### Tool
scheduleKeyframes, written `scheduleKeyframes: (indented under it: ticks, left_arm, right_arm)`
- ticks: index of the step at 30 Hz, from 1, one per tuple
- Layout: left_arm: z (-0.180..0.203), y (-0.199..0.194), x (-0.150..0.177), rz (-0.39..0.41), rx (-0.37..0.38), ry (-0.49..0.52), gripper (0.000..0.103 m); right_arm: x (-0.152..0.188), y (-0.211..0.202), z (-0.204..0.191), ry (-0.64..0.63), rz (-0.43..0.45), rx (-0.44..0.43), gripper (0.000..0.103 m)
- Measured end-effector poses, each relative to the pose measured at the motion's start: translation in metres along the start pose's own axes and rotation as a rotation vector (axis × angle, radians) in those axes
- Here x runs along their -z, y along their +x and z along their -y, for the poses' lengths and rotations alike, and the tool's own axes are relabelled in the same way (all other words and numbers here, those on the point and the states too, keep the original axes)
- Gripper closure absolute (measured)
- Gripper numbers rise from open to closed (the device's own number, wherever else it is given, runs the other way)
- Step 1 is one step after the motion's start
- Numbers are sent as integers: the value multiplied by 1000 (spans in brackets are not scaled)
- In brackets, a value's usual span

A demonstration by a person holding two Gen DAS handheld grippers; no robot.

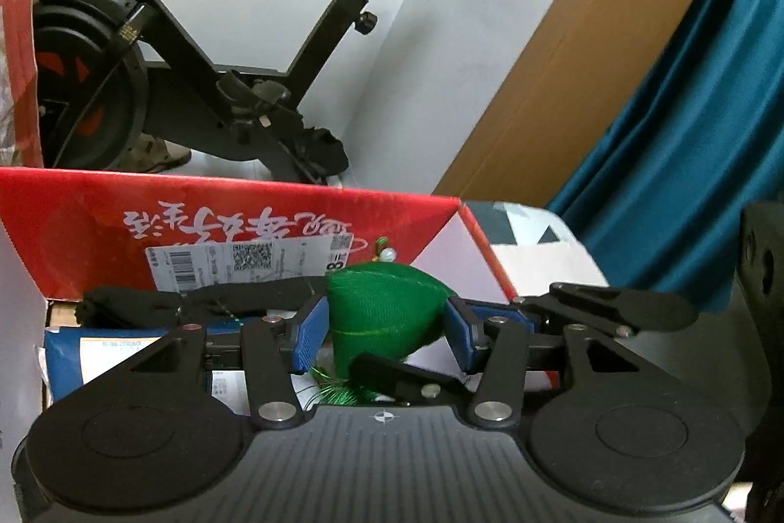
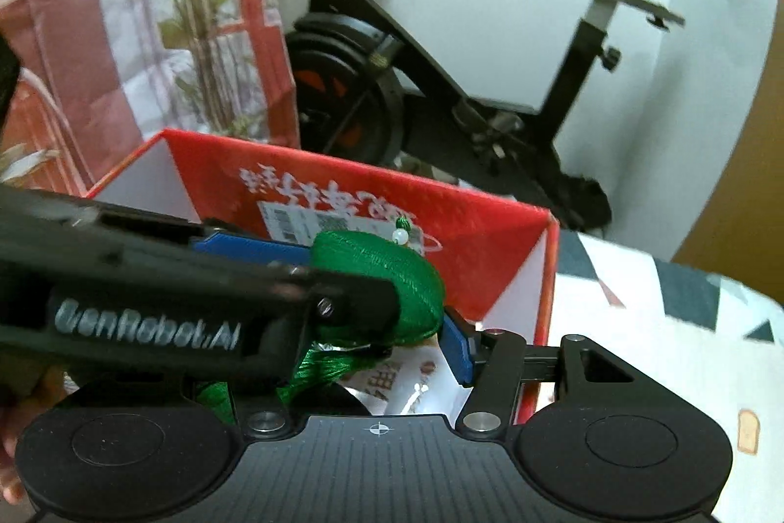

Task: Organize soft objects
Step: 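Lower the green sachet into the box and open the left tool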

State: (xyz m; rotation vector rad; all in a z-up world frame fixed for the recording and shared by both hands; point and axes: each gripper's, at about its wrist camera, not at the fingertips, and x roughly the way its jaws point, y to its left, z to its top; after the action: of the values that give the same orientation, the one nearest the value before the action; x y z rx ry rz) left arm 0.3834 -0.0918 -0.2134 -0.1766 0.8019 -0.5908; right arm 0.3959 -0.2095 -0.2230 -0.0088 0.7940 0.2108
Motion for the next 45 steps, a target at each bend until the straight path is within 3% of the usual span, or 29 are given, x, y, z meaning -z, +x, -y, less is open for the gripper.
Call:
scheduleKeyframes:
  ticks: [6, 11, 13, 16, 18, 28, 34, 40, 45]
  left_arm:
    - [-6, -8, 0, 10, -54, -8, 34]
    - [-7, -31, -2, 43, -96, 11, 14]
    - [-5, -42, -2, 61, -120, 27, 7]
    - [-3, -58, -1, 81, -145, 38, 2]
    - [-2, -68, 0, 87, -151, 53, 0]
    - [2, -120, 20, 122, -309, 63, 0]
    - [5, -140, 36, 140, -374, 74, 0]
    - [15, -149, 56, 127, -525, 152, 0]
    - [13, -170, 65, 138, -500, 108, 0]
  right_arm:
    - [-2, 7, 1, 18, -57, 28, 48]
    - [0, -4, -3, 18, -27, 46, 31]
    - [0, -15, -4, 36, -1, 50, 20]
    - [-1, -31, -5, 49, 24, 52, 4]
    - [-1, -42, -9, 44, 41, 69, 1]
    - [9, -83, -22, 151, 65, 138, 0]
    - [24, -87, -35, 209, 51, 190, 0]
    - [42, -88, -54, 186, 33, 239, 0]
    - [52, -103, -58, 223, 47, 188, 0]
